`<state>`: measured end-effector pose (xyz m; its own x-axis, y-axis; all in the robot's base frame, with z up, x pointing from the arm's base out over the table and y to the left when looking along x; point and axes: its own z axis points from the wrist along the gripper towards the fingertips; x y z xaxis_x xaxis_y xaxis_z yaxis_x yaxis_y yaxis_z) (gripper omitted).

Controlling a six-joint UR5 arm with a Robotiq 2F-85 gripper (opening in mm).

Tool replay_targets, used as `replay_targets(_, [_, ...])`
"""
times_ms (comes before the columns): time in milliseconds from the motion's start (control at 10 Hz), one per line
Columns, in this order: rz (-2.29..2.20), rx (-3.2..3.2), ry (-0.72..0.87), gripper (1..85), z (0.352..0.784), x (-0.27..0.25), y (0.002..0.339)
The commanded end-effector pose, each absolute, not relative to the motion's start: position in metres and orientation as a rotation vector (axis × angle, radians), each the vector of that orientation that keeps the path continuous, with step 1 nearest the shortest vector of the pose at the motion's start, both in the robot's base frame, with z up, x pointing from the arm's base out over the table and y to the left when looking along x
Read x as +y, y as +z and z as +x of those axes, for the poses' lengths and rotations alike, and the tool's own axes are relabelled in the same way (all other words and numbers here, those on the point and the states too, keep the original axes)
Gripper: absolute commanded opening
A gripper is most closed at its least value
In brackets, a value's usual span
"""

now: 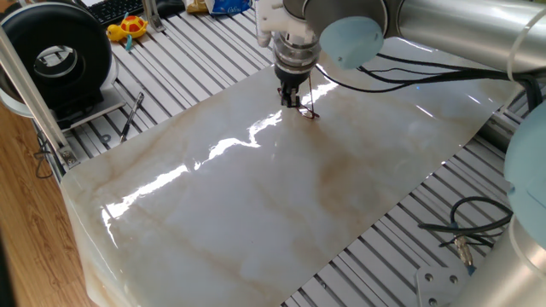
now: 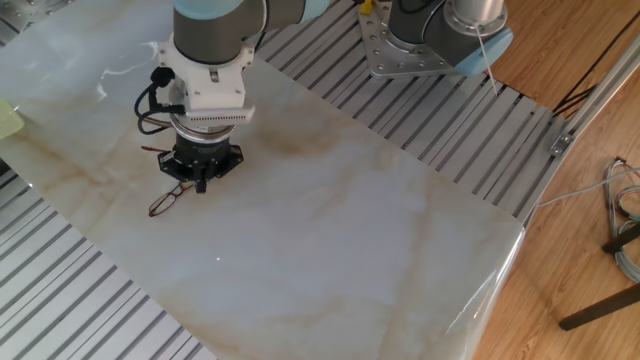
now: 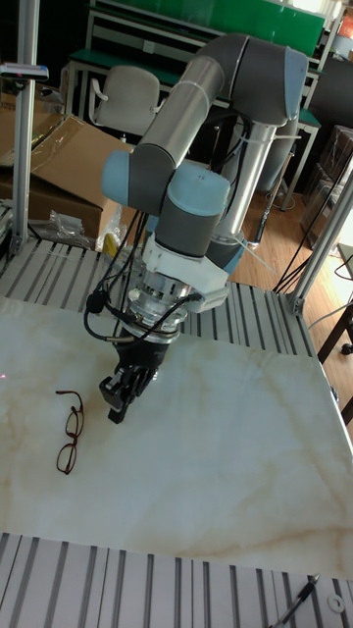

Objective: Unfold the leg of the glasses (with one hand)

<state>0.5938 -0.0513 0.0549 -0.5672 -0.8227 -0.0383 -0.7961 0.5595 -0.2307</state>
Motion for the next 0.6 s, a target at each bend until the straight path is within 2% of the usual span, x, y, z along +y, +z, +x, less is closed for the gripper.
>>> replay_targets(0, [-1.347, 2.647, -0.232, 76.7, 0.5989, -0.0379, 0.0571])
replay_targets(500, [-1.299, 2.689, -0.222, 75.7, 0.5943, -0.0391, 0.0562])
